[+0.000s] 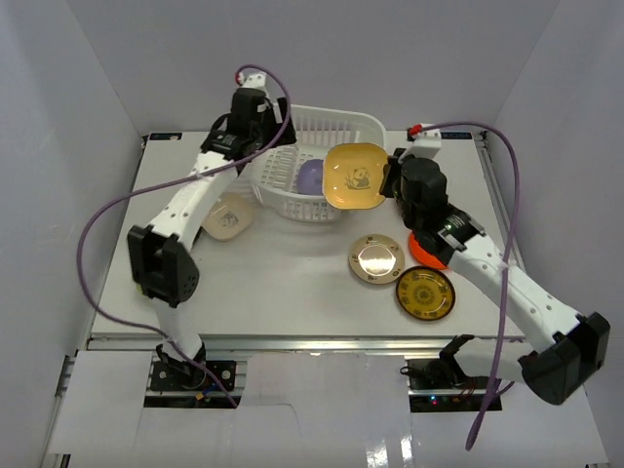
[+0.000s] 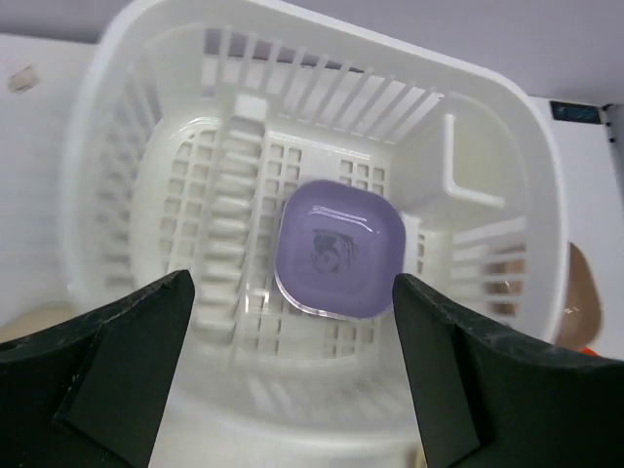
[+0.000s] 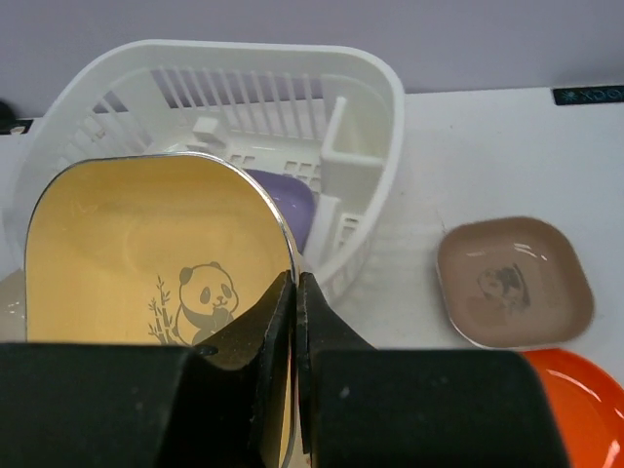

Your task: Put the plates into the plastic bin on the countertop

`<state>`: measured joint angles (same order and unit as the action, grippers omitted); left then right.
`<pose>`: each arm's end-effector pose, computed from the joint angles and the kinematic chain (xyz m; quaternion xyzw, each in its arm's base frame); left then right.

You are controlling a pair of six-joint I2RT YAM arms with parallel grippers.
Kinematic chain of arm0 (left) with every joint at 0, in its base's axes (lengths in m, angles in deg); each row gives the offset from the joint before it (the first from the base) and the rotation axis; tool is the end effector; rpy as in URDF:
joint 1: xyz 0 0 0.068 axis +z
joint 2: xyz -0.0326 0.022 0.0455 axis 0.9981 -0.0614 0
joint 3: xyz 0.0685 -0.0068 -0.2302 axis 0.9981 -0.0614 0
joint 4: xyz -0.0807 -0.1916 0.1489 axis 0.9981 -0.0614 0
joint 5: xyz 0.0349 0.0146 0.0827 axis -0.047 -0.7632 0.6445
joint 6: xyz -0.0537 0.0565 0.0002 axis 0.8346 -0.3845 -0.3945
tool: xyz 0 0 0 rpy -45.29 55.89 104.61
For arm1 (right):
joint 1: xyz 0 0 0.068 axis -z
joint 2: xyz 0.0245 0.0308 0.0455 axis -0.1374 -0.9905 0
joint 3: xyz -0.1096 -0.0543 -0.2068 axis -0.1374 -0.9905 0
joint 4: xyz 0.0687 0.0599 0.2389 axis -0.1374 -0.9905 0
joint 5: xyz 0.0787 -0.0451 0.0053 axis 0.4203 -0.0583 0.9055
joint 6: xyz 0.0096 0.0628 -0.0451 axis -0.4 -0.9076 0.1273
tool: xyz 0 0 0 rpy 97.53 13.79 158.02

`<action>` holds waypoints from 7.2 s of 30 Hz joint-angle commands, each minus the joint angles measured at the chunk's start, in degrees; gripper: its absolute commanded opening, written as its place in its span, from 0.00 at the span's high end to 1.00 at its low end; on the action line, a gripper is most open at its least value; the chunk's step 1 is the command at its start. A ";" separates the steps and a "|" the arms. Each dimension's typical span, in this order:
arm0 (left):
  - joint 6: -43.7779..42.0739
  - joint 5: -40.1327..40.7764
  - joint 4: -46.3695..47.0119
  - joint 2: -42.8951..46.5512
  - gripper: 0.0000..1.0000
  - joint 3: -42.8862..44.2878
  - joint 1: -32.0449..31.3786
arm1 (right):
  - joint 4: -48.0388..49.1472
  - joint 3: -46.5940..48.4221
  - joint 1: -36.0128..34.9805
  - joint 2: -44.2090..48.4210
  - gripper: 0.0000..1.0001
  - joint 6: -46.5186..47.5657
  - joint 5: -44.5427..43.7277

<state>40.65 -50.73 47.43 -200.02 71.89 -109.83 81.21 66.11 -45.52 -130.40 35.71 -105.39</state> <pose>0.4258 -0.1735 0.3196 -0.0167 0.8679 -0.1277 0.4797 0.2580 0.1532 0.3558 0.0478 0.7467 0.0944 0.6567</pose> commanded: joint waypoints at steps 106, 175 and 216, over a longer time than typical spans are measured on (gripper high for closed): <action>2.40 -11.90 -0.69 4.54 0.13 -0.02 5.50 | 0.03 31.24 15.13 -32.48 0.92 -0.59 26.08; 10.67 -11.29 9.16 59.08 0.05 -56.13 37.86 | 9.24 55.64 -29.08 -79.57 0.77 -35.48 30.13; 21.65 -3.72 13.56 39.49 0.10 -70.81 44.88 | -22.74 59.39 18.64 -57.11 0.91 10.14 40.40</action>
<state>60.45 -54.84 60.11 -158.89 1.38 -66.25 61.47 121.50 -26.20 -187.60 44.00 -66.70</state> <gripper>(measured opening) 0.898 0.090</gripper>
